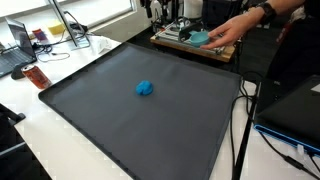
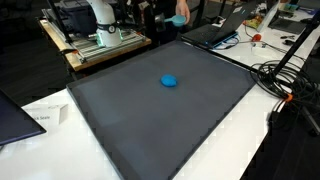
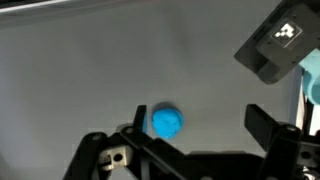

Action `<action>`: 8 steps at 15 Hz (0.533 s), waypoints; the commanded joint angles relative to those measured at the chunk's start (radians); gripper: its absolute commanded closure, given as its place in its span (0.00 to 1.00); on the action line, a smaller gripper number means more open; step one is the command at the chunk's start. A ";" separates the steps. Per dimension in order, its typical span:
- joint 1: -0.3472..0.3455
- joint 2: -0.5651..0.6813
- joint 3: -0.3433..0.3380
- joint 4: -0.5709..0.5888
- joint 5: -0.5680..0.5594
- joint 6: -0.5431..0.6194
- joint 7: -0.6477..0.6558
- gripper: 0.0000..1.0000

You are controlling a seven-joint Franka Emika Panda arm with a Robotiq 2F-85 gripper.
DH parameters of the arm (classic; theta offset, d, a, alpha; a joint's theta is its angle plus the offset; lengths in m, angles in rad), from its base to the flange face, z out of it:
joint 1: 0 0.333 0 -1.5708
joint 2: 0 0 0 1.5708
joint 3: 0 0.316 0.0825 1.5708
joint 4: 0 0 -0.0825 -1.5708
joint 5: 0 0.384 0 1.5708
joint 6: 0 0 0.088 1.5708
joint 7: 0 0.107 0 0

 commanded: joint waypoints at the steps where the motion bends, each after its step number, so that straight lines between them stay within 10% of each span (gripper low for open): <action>1: 0.052 0.000 -0.034 0.033 0.096 -0.168 -0.101 0.00; 8: 0.076 -0.009 -0.041 0.058 0.161 -0.395 -0.296 0.00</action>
